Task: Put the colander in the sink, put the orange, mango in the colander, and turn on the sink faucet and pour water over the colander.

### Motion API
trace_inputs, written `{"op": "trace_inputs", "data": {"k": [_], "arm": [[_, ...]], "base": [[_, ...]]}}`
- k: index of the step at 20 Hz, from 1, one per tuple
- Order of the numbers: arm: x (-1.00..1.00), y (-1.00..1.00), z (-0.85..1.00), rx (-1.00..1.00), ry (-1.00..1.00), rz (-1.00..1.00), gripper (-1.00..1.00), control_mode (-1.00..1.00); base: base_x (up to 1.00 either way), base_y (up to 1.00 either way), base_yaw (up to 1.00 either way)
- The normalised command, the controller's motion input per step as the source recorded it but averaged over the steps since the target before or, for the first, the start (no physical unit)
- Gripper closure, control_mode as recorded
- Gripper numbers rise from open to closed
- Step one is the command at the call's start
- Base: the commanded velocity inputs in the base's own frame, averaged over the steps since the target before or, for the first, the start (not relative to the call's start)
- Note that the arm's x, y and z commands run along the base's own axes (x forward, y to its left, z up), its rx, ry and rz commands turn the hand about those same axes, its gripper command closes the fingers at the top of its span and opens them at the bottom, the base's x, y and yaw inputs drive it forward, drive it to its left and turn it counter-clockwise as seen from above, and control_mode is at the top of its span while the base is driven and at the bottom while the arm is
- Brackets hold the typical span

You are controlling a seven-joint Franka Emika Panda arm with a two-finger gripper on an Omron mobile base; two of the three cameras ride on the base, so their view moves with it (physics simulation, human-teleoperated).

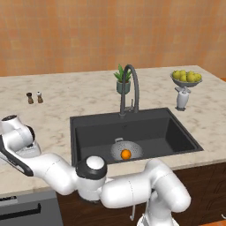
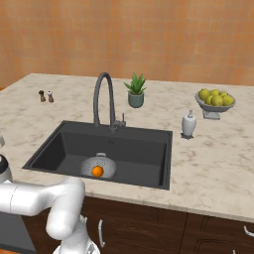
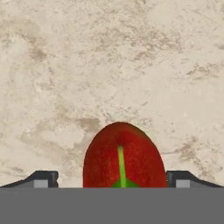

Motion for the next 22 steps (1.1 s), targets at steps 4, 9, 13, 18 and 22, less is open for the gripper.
{"op": "trace_inputs", "data": {"k": [4, 9, 13, 18, 22], "arm": [[0.0, -0.01, -0.2, 0.0, 0.0, -0.05, 1.0, -1.0], [-0.01, -0.32, 0.0, 0.0, 0.0, -0.02, 1.0, -1.0], [-0.11, -0.69, 0.1, 0.0, 0.0, -0.06, 1.0, -1.0], [-0.27, -0.92, 0.13, 0.0, 0.0, -0.07, 1.0, -1.0], [-0.45, -1.0, 0.15, 0.0, 0.0, -0.05, 1.0, -1.0]], "base": [[0.0, 0.0, 0.0], [0.0, 0.0, 0.0], [0.0, 0.0, 0.0], [0.0, 0.0, 0.0], [0.0, 0.0, 0.0]]}}
